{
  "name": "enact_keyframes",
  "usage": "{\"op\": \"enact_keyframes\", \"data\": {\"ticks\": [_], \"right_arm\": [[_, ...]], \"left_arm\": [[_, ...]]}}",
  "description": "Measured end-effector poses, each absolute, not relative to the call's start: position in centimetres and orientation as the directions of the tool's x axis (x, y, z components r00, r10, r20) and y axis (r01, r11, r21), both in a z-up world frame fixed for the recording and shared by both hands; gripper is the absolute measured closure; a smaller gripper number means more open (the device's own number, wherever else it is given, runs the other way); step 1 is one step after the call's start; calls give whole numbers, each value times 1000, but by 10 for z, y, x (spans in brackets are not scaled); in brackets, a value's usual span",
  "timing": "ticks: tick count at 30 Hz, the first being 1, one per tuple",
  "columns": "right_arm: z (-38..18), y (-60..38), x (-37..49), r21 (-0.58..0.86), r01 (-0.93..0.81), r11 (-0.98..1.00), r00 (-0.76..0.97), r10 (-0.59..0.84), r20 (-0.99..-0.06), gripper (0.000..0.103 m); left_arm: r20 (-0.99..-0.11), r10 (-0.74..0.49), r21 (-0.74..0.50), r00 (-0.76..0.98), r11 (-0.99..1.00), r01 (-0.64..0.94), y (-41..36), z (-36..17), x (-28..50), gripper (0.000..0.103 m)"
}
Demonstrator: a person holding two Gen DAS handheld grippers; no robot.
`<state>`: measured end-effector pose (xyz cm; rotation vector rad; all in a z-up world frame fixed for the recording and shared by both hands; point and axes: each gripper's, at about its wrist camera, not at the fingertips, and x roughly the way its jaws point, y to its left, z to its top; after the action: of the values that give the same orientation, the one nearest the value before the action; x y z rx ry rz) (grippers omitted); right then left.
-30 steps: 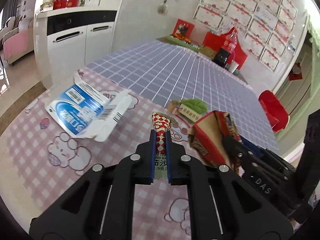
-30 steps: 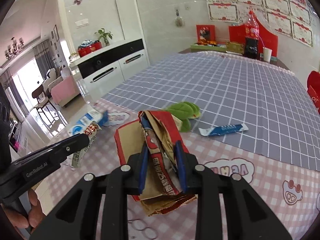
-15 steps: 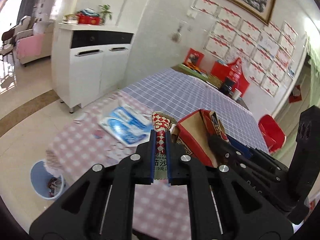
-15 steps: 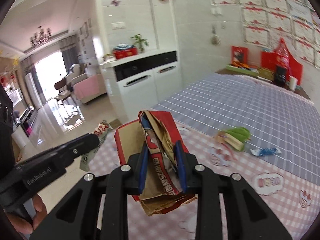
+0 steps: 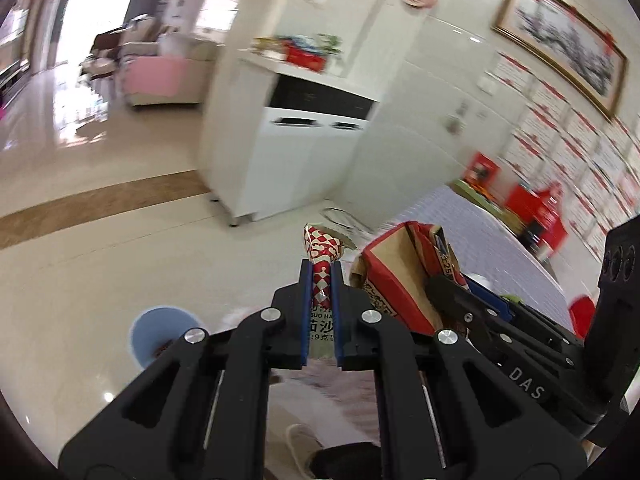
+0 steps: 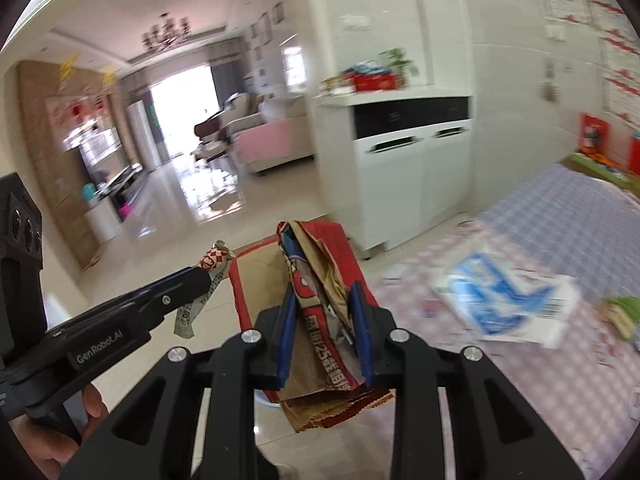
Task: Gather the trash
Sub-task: 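Carry both items over the wastebasket and open the left tool, then open the right tool to drop the paper bag into the wastebasket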
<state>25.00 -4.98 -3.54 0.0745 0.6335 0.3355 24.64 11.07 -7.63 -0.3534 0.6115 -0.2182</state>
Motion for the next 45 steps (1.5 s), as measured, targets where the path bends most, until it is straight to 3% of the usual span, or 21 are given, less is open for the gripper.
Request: {"op": "enact_keyframes", "data": {"ticks": [12, 28, 29, 30, 31, 32, 33, 45], "right_arm": [[-100, 92, 314, 225, -469, 854, 553, 483, -679, 77], [-210, 129, 381, 158, -406, 900, 494, 361, -791, 77], [-214, 128, 386, 156, -402, 902, 495, 357, -792, 77], [-217, 128, 389, 150, -396, 906, 498, 349, -794, 77], [-219, 128, 391, 144, -394, 908, 501, 343, -795, 77], [-221, 129, 394, 141, -393, 909, 501, 340, -796, 77], [-223, 128, 396, 137, -390, 911, 503, 335, -797, 77], [-236, 138, 400, 127, -406, 905, 484, 331, -810, 77]], "left_arm": [[-656, -154, -418, 739, 889, -186, 238, -161, 286, 94], [-795, -214, -435, 568, 854, -287, 267, -274, 373, 93], [-807, -218, -434, 548, 849, -301, 266, -276, 377, 92], [-817, -219, -432, 533, 845, -315, 266, -279, 380, 84], [-826, -222, -433, 518, 839, -331, 268, -282, 384, 63], [-831, -210, -426, 515, 836, -346, 270, -284, 385, 49], [-836, -177, -402, 520, 842, -360, 271, -283, 384, 45], [-843, -130, -357, 522, 861, -362, 274, -280, 369, 45]]}}
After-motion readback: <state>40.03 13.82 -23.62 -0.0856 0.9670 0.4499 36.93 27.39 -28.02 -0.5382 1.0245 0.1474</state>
